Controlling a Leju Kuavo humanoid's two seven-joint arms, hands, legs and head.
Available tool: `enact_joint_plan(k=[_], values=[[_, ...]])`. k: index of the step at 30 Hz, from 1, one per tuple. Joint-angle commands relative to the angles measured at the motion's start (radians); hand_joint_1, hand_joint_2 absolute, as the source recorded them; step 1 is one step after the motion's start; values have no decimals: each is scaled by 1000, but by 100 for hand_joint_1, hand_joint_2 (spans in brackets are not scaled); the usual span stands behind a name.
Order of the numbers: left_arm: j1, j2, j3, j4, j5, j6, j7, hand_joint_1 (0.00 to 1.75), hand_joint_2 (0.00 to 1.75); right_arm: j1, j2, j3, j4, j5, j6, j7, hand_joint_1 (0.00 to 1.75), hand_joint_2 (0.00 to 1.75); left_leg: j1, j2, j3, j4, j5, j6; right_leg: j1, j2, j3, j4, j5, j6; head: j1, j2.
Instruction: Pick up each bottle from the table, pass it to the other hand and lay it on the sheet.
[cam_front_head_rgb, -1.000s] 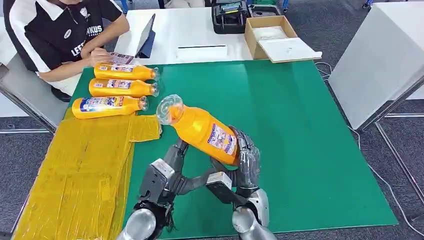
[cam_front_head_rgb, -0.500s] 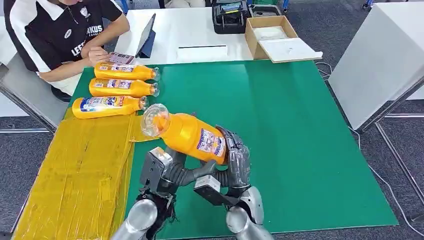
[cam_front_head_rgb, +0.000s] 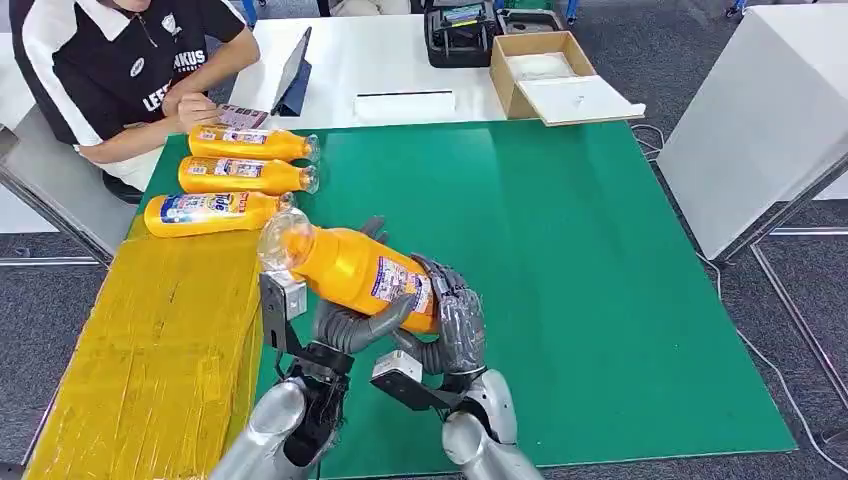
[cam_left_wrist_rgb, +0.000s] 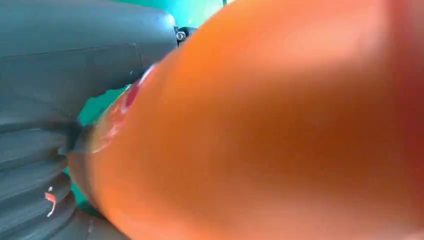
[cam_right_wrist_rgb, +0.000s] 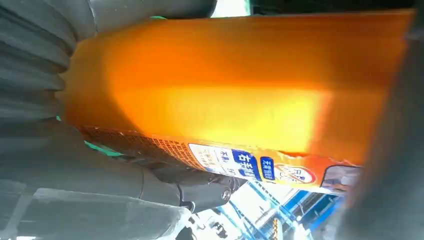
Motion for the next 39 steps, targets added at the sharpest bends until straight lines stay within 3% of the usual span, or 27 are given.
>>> enact_joint_plan(k=[1, 25, 26, 27, 39], values=[[-32, 31, 80, -9, 56, 5, -5, 0, 175, 7, 5, -40, 117, 107, -42, -25, 175, 175, -1, -1, 5, 0, -2, -2, 0, -4, 6, 0, -2, 0, 1, 0], [-44, 24, 140, -3, 92, 19, -21, 0, 175, 31, 13, -149, 136, 181, -42, -17, 175, 175, -1, -2, 5, 0, -2, -2, -1, -4, 5, 0, -3, 0, 0, 0], [-43, 23, 137, -6, 91, 19, -21, 141, 175, 31, 12, -150, 133, 178, -42, -15, 175, 175, -1, -2, 5, 0, -2, -2, -1, -5, 6, 0, -3, 1, 1, 0], [-41, 22, 133, -8, 89, 17, -23, 175, 175, 29, 11, -149, 134, 174, -42, -14, 175, 175, -1, -2, 5, 0, -2, -1, -1, -4, 5, 0, -3, 1, 0, 0], [-38, 23, 109, -7, 71, -7, -36, 175, 175, 20, 24, -175, 106, 174, -42, -20, 175, 175, -1, -2, 4, 1, -2, -1, -1, -5, 5, 1, -3, 1, 0, 0]])
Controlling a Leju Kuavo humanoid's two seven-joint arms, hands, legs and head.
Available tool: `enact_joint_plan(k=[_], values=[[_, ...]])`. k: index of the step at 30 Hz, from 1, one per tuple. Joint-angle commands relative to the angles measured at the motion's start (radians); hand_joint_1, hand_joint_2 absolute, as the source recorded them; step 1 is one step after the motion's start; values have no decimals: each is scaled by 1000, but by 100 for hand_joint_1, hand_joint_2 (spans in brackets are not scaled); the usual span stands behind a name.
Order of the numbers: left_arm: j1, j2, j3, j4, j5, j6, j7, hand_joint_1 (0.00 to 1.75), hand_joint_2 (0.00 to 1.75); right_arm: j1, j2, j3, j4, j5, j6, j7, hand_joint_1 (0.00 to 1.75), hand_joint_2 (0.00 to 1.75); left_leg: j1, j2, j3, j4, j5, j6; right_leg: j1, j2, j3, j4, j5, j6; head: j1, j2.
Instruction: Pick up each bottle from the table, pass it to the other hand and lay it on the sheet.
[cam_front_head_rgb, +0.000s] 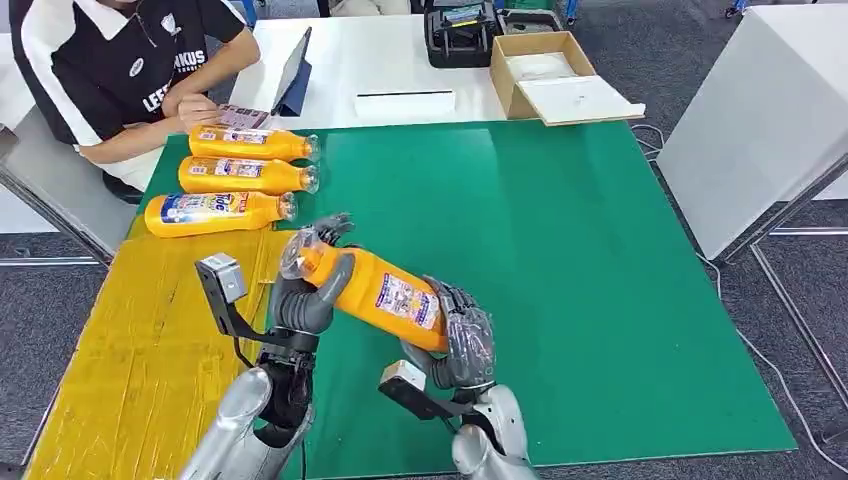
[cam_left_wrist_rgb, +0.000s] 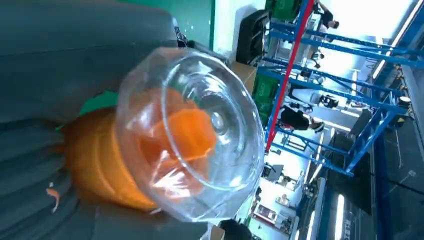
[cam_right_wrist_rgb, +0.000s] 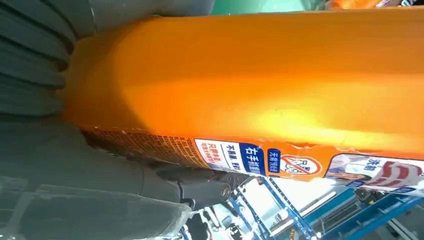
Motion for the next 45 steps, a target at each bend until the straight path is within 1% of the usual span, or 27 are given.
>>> enact_joint_plan(k=[1, 5, 7, 8, 9, 12, 14, 17, 19, 20, 21, 22, 23, 24, 26, 27, 30, 31, 33, 34, 36, 37, 38, 39, 40, 43, 45], values=[[-35, 4, -11, 33, -16, -9, -1, 175, 175, -20, -5, -12, 6, 3, -42, -10, 175, 175, -1, -1, 3, 0, -1, -1, 0, -4, 3, 0, -2, 0, 0, 0], [-35, 4, -11, 33, -16, -9, -1, 175, 175, -20, -5, -12, 6, 3, -42, -10, 175, 175, -1, -1, 2, 0, -1, -1, 0, -3, 3, 0, -1, 0, 0, 0], [-35, 4, -11, 33, -16, -9, -1, 175, 175, -20, -5, -12, 6, 3, -42, -10, 175, 175, -1, -2, 6, 1, -3, -2, -1, -5, 7, 1, -4, 1, 0, 0], [-35, 0, -7, 38, -17, -11, 1, 175, 175, -17, -4, -14, -2, 3, -42, -12, 175, 175, -1, -1, 2, 0, 0, -1, 0, -2, 2, 0, -1, 0, 0, 0], [-34, -2, -4, 39, -18, -12, 3, 175, 175, -17, -3, -15, -7, 4, -42, -11, 175, 175, -1, -1, 5, 0, -2, -1, -1, -4, 5, 1, -3, 1, 0, 0], [-32, -3, -3, 45, -25, -19, 4, 175, 175, -24, -5, -8, -17, -1, -42, -1, 175, 175, 0, -1, 2, 0, -1, -1, 0, -2, 2, 0, -1, 0, 0, 0], [-30, -4, 0, 44, -25, -19, 4, 175, 175, -27, -9, 4, -25, -10, -42, 6, 175, 175, -1, -1, 5, 1, -2, -2, -1, -4, 6, 1, -3, 1, 0, 0], [-29, -4, 2, 41, -25, -19, 4, 175, 175, -28, -11, 11, -30, -15, -42, 12, 175, 175, -1, -1, 5, 0, -2, -2, -1, -3, 5, 1, -3, 1, 0, 0], [-27, -3, 3, 40, -25, -19, 4, 175, 175, -29, -9, 14, -29, -15, -42, 12, 175, 175, 0, 0, 2, 0, -1, -1, 0, -2, 2, 0, -1, 0, 0, 0], [-22, -3, 6, 28, -25, -19, 5, 175, 175, -32, -9, 17, -28, -15, -42, 19, 175, 175, -2, -1, 8, 1, -4, -2, -1, -5, 8, 2, -5, 1, 0, 0], [-21, -4, 10, 24, -25, -19, 5, 175, 175, -30, -11, 20, -33, -14, -42, 24, 175, 175, -1, 0, 2, -1, -1, -1, -1, -2, 2, 0, -1, 0, 0, 0], [-22, -5, 12, 24, -26, -21, 6, 175, 175, -29, -13, 21, -38, -15, -42, 27, 175, 175, -2, 0, 6, 1, -3, -2, -1, -3, 7, 1, -4, 1, 0, 0], [-22, -5, 12, 24, -26, -21, 6, 175, 175, -29, -13, 21, -38, -15, -42, 27, 175, 175, 0, 0, 1, 0, 0, -1, 0, -1, 2, 0, 0, 0, 0, 0], [-22, -5, 12, 24, -26, -21, 6, 175, 175, -29, -13, 21, -38, -15, -42, 27, 175, 175, -1, 0, 5, 0, -2, -1, -1, -3, 5, 1, -3, 1, 0, 0], [-22, -5, 12, 24, -26, -21, 6, 175, 175, -29, -13, 21, -38, -15, -42, 27, 175, 175, -1, 0, 2, 0, -1, -1, 0, -2, 3, 0, -1, 0, 0, 0], [-22, -5, 12, 24, -26, -21, 6, 175, 175, -29, -13, 21, -38, -15, -42, 27, 175, 175, -1, 0, 5, 0, -2, -2, -1, -3, 6, 1, -3, 1, 0, 0], [-22, -5, 12, 24, -26, -21, 6, 175, 175, -29, -13, 21, -38, -15, -42, 27, 175, 175, -1, 0, 2, 0, -1, -1, -1, -2, 2, 0, -1, 0, 0, 0], [-22, -5, 12, 24, -26, -21, 6, 175, 175, -29, -13, 21, -38, -15, -42, 27, 175, 175, -1, 0, 4, 0, -2, -1, -1, -3, 4, 1, -2, 1, 0, 0], [-23, -6, 12, 26, -26, -23, 7, 175, 175, -27, -14, 19, -41, -13, -42, 31, 175, 175, -1, 0, 2, 0, -1, -1, -1, -1, 2, 0, -1, 0, 0, 0], [-23, -7, 14, 27, -27, -24, 7, 175, 175, -25, -15, 18, -46, -13, -42, 31, 175, 175, -1, 0, 5, 0, -2, -1, -1, -3, 5, 1, -2, 1, 0, 0], [-20, -10, 22, 25, -27, -25, 6, 175, 175, -16, -14, 7, -61, -18, -42, 22, 175, 175, -1, 0, 2, 0, -1, -1, -1, -2, 3, 0, -1, 0, 0, 0], [-17, -10, 28, 23, -29, -26, 5, 175, 175, -12, -12, -2, -67, -22, -42, 16, 175, 175, -2, -1, 8, 1, -4, -2, -1, -5, 9, 2, -5, 1, 0, 0], [-15, -9, 31, 23, -30, -27, 4, 175, 175, -8, -12, -7, -72, -25, -42, 11, 37, 175, -1, 0, 4, 0, -2, -1, -1, -3, 4, 0, -2, 1, 0, 0], [-13, -8, 36, 23, -32, -27, 1, 175, 175, 0, -13, -10, -83, -35, -42, -3, 0, 175, -2, -1, 6, 0, -3, -2, -1, -4, 7, 1, -3, 1, 0, 0], [-10, -10, 44, 20, -32, -27, 0, 175, 175, 6, -15, -13, -98, -34, -42, -8, 0, 175, 0, 0, 2, -1, -1, -1, 0, -2, 3, 0, -1, 0, 0, 0], [-2, -11, 53, 6, -32, -26, 0, 175, 175, 12, -20, 1, -123, -40, -42, -5, 0, 175, -1, 0, 6, 0, -2, -1, -1, -3, 6, 1, -3, 1, 0, 0], [5, -12, 57, -7, -32, -26, 1, 175, 175, 19, -31, 21, -147, -47, -42, 13, 0, 175, -1, 0, 4, 0, -2, -1, -1, -3, 5, 0, -2, 1, 0, 0]])
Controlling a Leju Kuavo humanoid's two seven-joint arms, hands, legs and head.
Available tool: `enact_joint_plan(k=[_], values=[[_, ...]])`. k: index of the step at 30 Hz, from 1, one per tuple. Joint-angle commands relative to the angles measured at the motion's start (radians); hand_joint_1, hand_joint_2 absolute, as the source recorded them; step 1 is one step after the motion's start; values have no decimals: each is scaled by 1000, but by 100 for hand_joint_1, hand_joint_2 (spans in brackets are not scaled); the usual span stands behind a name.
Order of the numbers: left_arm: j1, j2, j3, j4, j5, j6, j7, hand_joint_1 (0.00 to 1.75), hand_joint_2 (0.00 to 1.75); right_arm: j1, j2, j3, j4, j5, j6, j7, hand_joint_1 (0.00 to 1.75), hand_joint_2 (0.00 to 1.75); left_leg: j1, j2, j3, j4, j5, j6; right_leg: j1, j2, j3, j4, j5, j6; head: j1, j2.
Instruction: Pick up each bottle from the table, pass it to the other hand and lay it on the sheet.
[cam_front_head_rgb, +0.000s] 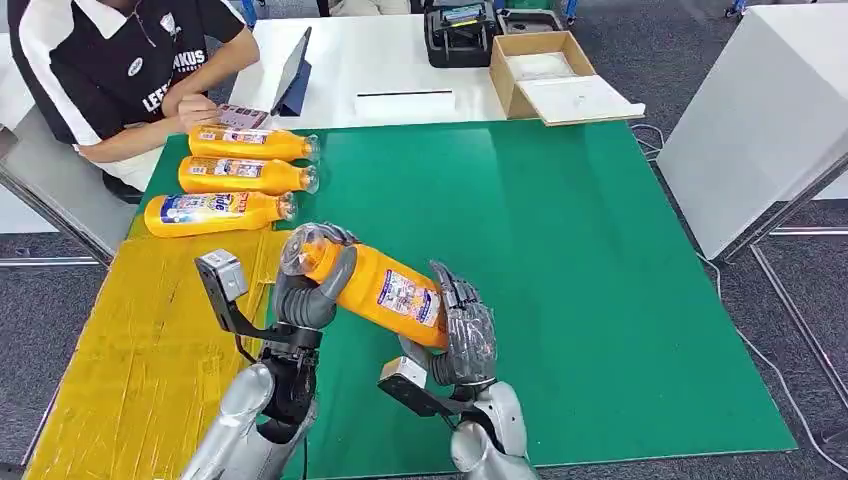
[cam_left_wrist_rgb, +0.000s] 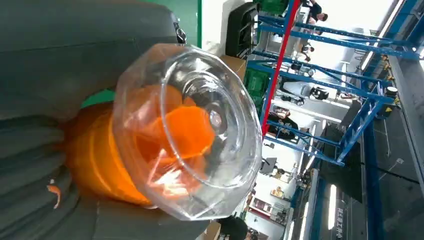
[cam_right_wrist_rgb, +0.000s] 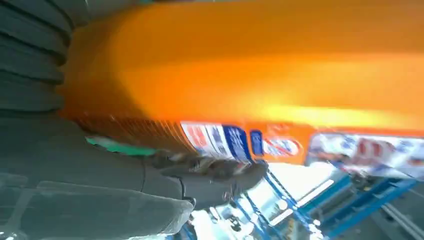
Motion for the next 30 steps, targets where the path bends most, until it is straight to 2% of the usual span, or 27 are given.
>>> enact_joint_plan(k=[1, 4, 7, 9, 12, 18, 19, 20, 21, 23, 26, 27, 30], values=[[14, 6, 47, 2, -5, 0, 4, 175, 175, 4, -40, 26, -82, -16, -42, 14, 0, 175, -1, 0, 2, -1, -1, -1, 0, -1, 2, 0, -1, 0, 0, 0], [14, 6, 47, 2, -5, 0, 4, 175, 175, 4, -40, 26, -82, -16, -42, 14, 0, 175, -1, 0, 6, 0, -2, -1, -1, -3, 5, 0, -3, 1, 0, 0], [14, 6, 47, 2, -5, 0, 4, 175, 175, 4, -40, 26, -82, -16, -42, 14, 0, 175, -1, 0, 2, -1, 0, -1, -1, -1, 2, -1, -1, 0, 0, 0], [14, 6, 47, 2, -5, 0, 4, 175, 175, 4, -40, 26, -82, -16, -42, 14, 0, 175, -1, 0, 6, 0, -3, -1, -1, -3, 6, 0, -3, 1, 0, 0], [17, 7, 48, 1, -5, 1, 3, 175, 175, 6, -44, 30, -91, -23, -42, 14, 0, 175, -1, 0, 3, -1, -1, -1, -1, -2, 3, 0, -1, 0, 0, 0], [33, 11, 66, -9, -6, 10, -5, 175, 175, 44, -58, 36, -182, -52, -42, -18, 0, 175, -1, 0, 6, 0, -3, -1, -1, -2, 6, 0, -3, 1, 0, 0], [36, 10, 70, -8, -8, 12, -8, 175, 175, 52, -60, 37, -199, -59, -42, -23, 0, 175, -1, 0, 3, -1, -1, -1, -1, -1, 2, 0, -1, 0, 0, 0], [39, 10, 72, -6, -14, 14, -11, 175, 175, 59, -67, 47, -220, -78, -42, -26, 0, 175, -2, 0, 9, 1, -4, -2, -1, -3, 8, 1, -5, 1, 0, 0], [40, 11, 74, -1, -16, 16, -13, 175, 175, 68, -73, 50, -244, -82, -42, -28, 0, 175, -1, 0, 3, -1, -1, -1, -1, -1, 3, 0, -1, 0, 0, 0], [46, 7, 87, 5, -36, 27, -26, 175, 175, 95, -84, 56, -308, -97, -42, -41, 0, 175, -2, 0, 7, 0, -3, -2, -1, -4, 7, 1, -4, 1, 0, 0], [52, 8, 94, 3, -53, 37, -32, 175, 175, 114, -100, 72, -358, -109, -42, -37, 0, 175, -1, 0, 3, -1, -1, -1, -1, -2, 3, 0, -1, 1, 0, 0], [60, 7, 107, -5, -99, 87, -52, 175, 175, 150, -106, 69, -441, -154, -42, -101, 0, 175, -1, 0, 5, 0, -2, -1, -1, -2, 5, 0, -2, 1, 0, 0], [88, 21, 143, -30, -164, 151, -76, 175, 175, 247, -196, 147, -674, -178, -42, -58, 0, 175, -1, 0, 2, -1, -2, -1, -1, -1, 2, 0, -1, 0, 0, 0]])
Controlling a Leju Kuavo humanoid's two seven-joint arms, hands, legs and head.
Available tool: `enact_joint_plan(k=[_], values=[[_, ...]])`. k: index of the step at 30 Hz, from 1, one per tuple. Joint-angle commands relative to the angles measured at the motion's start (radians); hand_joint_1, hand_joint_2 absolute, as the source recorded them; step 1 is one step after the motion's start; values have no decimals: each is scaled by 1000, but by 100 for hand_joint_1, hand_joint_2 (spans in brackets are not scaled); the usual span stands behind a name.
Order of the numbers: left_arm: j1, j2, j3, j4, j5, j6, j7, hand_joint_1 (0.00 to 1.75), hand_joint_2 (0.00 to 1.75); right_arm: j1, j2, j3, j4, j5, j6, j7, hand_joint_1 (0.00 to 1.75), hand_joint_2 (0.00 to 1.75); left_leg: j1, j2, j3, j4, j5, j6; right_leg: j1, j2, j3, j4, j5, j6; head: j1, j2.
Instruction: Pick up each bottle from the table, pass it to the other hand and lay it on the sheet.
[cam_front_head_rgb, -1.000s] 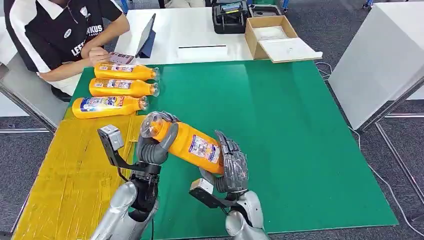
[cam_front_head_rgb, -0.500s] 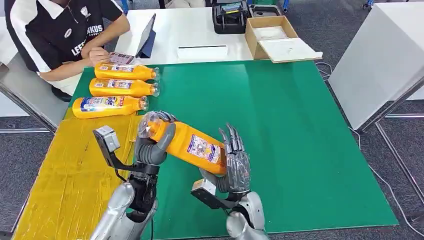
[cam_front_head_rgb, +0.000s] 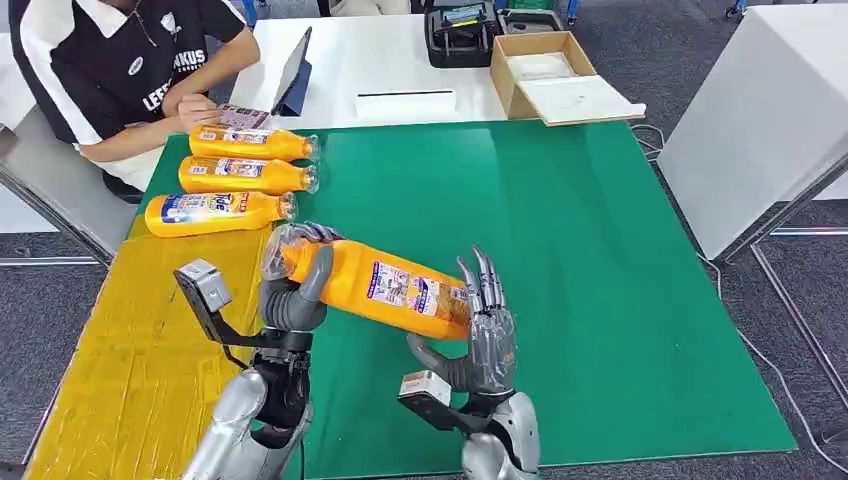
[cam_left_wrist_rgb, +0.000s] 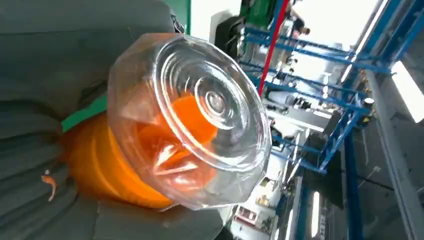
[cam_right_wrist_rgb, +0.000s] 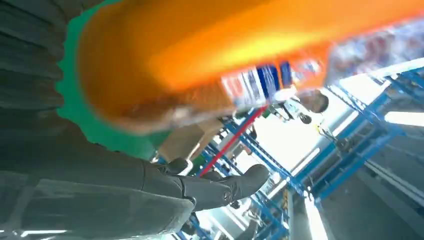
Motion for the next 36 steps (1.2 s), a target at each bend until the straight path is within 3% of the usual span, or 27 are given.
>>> enact_joint_plan(k=[1, 4, 7, 11, 19, 20, 21, 25, 27, 29, 30, 36], values=[[59, 36, 117, 5, -129, 137, -45, 175, 175, 163, -191, 143, -494, -96, -42, -8, 0, 175, -1, 0, 3, -1, -1, -1, -1, -2, 2, 0, -2, 0, -1, 0], [91, 37, 164, 8, -164, 172, -62, 175, 175, 217, -242, 204, -571, -138, -42, -1, 0, 175, -1, -2, 3, 0, -2, -1, 0, -3, 3, 0, -3, 0, 0, 0], [133, 47, 195, -7, -195, 216, -100, 175, 175, 268, -264, 199, -589, -188, -42, -75, 0, 175, -1, 0, 8, 0, -5, -2, -1, -2, 8, -1, -5, 1, -1, 0], [183, 64, 238, -48, -260, 304, -135, 175, 175, 260, -290, 223, -585, -232, -42, -75, 0, 175, -1, 2, 6, 0, -6, -1, -1, 0, 5, 0, -4, 1, -1, 0], [274, 102, 251, -112, -611, 563, -170, 175, 175, 340, -291, 93, -661, -85, -42, -21, 0, 175, -1, 0, 4, 0, -6, 1, 0, -2, 3, -1, -4, 2, 0, 0], [280, 112, 253, -108, -646, 590, -172, 175, 175, 351, -296, 72, -664, -74, -42, -13, 0, 175, -2, -1, 10, 1, -10, 0, -1, -5, 10, 1, -8, 2, 0, 0], [281, 113, 254, -107, -664, 603, -174, 175, 175, 356, -296, 64, -665, -66, -42, -8, 0, 175, -1, 0, 4, -1, -6, 1, 0, -2, 3, -1, -4, 2, 0, 0], [285, 32, 379, -132, -917, 620, -236, 175, 175, 415, -295, -32, -696, -76, -42, -46, 0, 175, -1, -1, 5, 0, -7, 1, -1, -3, 5, 0, -5, 2, -1, 0], [285, 32, 379, -132, -917, 620, -236, 175, 175, 415, -295, -32, -696, -76, -42, -46, 0, 175, -1, -2, 5, 0, -7, 1, -1, -5, 6, 0, -6, 3, 0, 0], [271, -29, 469, -128, -1059, 620, -295, 175, 175, 443, -295, -54, -702, -97, -42, -71, 0, 175, -1, -1, 3, 0, -6, 1, 0, -2, 3, -1, -4, 2, 0, 0], [263, -64, 518, -139, -1146, 620, -321, 175, 175, 449, -295, -54, -702, -96, -42, -68, 0, 175, -1, -1, 6, 0, -8, 1, -1, -3, 6, 0, -6, 3, 0, 0], [241, -130, 582, -202, -1548, 620, -321, 175, 175, 442, -316, -11, -690, -66, -42, -16, 0, 175, -1, -1, 6, 1, -8, 1, -1, -4, 6, 1, -6, 3, 0, 0]])
